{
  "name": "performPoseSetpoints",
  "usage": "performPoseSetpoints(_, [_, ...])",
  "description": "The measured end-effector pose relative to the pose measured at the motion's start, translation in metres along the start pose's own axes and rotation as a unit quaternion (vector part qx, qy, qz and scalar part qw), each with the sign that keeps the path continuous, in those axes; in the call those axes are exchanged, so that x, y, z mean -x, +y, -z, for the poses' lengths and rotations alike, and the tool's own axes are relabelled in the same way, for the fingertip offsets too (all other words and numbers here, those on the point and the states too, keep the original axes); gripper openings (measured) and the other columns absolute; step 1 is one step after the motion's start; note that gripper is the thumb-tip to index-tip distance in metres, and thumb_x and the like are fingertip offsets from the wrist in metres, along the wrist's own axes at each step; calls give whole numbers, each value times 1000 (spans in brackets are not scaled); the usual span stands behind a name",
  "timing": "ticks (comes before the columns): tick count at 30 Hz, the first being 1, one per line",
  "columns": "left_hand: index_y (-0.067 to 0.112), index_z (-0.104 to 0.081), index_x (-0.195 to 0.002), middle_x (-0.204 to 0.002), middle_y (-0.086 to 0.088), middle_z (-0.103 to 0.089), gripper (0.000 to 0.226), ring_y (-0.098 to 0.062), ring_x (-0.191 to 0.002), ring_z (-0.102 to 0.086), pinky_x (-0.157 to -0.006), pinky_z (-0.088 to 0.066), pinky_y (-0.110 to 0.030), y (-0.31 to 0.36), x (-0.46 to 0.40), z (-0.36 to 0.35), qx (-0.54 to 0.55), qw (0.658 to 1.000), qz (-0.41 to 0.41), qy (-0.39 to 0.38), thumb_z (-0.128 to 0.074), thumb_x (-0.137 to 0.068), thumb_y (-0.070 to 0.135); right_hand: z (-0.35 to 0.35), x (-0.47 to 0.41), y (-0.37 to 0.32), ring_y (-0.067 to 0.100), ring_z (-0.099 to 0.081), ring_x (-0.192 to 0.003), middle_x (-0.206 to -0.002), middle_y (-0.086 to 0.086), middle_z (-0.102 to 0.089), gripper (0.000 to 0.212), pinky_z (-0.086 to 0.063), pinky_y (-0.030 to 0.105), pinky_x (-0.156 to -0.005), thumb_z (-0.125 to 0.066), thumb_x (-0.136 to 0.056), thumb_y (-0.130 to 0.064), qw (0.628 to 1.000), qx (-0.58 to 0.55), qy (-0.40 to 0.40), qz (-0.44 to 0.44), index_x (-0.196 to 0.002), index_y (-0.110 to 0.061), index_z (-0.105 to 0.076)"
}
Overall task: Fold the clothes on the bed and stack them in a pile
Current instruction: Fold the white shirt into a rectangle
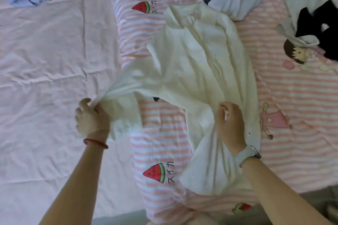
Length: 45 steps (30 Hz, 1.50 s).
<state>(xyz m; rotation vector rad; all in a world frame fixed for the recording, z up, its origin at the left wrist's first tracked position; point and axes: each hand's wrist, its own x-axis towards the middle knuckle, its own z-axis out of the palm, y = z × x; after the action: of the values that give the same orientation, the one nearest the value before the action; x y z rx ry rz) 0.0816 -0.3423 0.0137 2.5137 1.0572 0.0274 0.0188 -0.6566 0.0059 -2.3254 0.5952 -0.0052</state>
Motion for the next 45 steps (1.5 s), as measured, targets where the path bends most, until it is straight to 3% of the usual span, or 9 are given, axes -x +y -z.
performPoseSetpoints(5, [1, -47, -130, -132, -22, -44, 47, -39, -121, -41, -99, -30, -42, 6, 36, -15, 6, 976, -212, -38, -55, -85, 15, 2, 30, 10, 34, -35, -127, -138, 16, -40, 44, -34, 49, -96, -54, -90, -15, 990, 125, -24, -57, -133, -6, -45])
performPoseSetpoints(12, [31, -48, -100, -94, 11, -59, 32, -13, -88, -57, -73, -47, -28, 15, 167, -57, 47, 828, -141, -541, -57, -82, 56, 4, 63, 24, 29, -51, -110, -112, 7, -55, 37, -44, 42, -89, -50, -93, -25, 972, 20, -19, -233, -127, -9, -47])
performPoseSetpoints(18, [-3, -63, -95, -73, -3, -58, 25, -18, -68, -52, -60, -38, -23, 20, 176, -55, 187, 857, -114, -466, -46, -96, 16, 20, 76, 39, 30, -50, -71, -75, 12, -52, 16, -36, 35, -59, -39, -98, -18, 978, 78, -13, -191, -89, -7, -47])
performPoseSetpoints(23, [17, -46, -66, -59, 11, -44, 31, 3, -51, -40, -49, -33, -9, -3, 128, 2, 301, 883, -124, -339, -44, -97, 11, 31, 96, 7, 7, -39, -40, -48, -4, -40, 10, -29, 19, -41, -44, -97, -14, 994, -87, 47, -41, -90, -13, -51])
performPoseSetpoints(28, [8, -48, -70, -70, -2, -51, 34, -23, -71, -48, -61, -41, -32, -50, 91, 16, 166, 932, -13, -321, -48, -93, 34, -11, 115, -20, 13, -40, -45, -52, 4, -44, 15, -28, 13, -41, -46, -97, -22, 980, -178, -41, -75, -85, -31, -49])
performPoseSetpoints(31, [6, -61, -78, -94, -13, -64, 41, -30, -90, -60, -90, -47, -44, -79, 82, 12, 142, 858, 153, -470, -63, -83, 47, -38, 123, -11, 12, -52, -66, -76, -4, -55, 22, -39, 18, -57, -50, -93, -38, 956, -150, -169, -187, -104, -18, -50])
performPoseSetpoints(35, [13, -68, -83, -89, -8, -71, 24, -30, -94, -66, -84, -52, -38, -109, 89, 16, 140, 837, 64, -525, -69, -82, 37, -49, 144, 5, 19, -56, -81, -87, -4, -55, 20, -42, 30, -66, -55, -89, -29, 942, -53, -254, -215, -102, -16, -46])
performPoseSetpoints(40, [1, -52, -80, -74, -9, -52, 30, -20, -71, -47, -66, -41, -36, -118, 96, 32, 230, 898, 4, -375, -45, -97, 25, -34, 157, -2, 7, -38, -46, -57, -1, -42, 23, -31, 18, -44, -35, -96, -3, 976, -152, -87, -131, -88, -16, -52])
performPoseSetpoints(45, [8, -51, -102, -88, -10, -58, 24, -31, -86, -53, -67, -39, -34, -130, 79, 35, -23, 941, -7, -337, -50, -93, 30, -22, 159, -10, 24, -53, -53, -65, 10, -51, 21, -49, 25, -49, -36, -97, -8, 970, -133, -151, -134, -108, -13, -53])
